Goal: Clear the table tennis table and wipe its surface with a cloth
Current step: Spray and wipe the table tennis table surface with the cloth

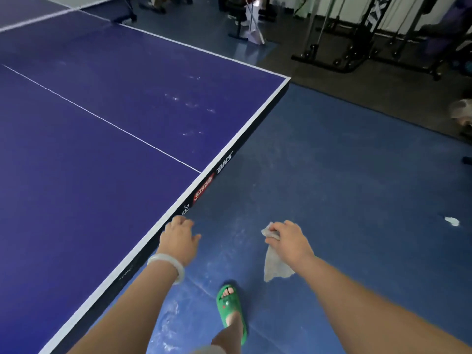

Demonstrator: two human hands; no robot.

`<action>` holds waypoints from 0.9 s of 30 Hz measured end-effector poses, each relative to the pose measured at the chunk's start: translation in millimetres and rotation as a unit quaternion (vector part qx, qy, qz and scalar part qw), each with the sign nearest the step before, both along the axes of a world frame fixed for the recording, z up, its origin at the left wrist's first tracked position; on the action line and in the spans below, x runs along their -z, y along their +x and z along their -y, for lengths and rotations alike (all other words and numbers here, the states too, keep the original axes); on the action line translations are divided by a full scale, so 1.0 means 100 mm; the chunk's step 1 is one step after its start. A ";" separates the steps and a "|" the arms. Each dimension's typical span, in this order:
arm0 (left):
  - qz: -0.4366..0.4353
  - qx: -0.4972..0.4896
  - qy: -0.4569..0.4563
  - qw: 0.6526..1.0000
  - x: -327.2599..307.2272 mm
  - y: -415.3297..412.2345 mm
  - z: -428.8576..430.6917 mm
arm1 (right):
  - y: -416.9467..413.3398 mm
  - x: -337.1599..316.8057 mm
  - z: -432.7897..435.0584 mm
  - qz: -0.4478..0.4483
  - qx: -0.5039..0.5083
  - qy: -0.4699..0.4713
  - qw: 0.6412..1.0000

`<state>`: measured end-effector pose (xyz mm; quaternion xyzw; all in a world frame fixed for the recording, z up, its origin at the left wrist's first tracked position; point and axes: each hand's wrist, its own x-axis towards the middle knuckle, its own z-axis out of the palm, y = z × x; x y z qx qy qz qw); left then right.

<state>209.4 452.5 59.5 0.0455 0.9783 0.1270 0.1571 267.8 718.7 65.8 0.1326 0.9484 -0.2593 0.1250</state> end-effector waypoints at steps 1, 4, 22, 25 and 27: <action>-0.001 -0.022 -0.006 1.000 0.02 -0.19 -0.05 | -0.23 0.01 -0.06 0.008 -0.014 -0.006 1.000; -0.004 -0.068 -0.024 0.997 0.03 -0.51 -0.12 | -0.62 0.02 -0.18 0.006 -0.017 -0.032 0.999; 0.119 -0.440 -0.042 0.889 0.47 -2.12 -0.23 | -3.33 0.20 -0.20 -0.018 -0.262 -0.148 0.954; 0.130 -0.476 -0.047 0.869 0.56 -2.28 -0.32 | -3.61 0.20 -0.08 -0.025 -0.316 -0.176 0.932; 0.120 -0.491 -0.053 0.861 0.63 -2.32 -0.34 | -3.75 0.20 0.02 -0.035 -0.344 -0.188 0.919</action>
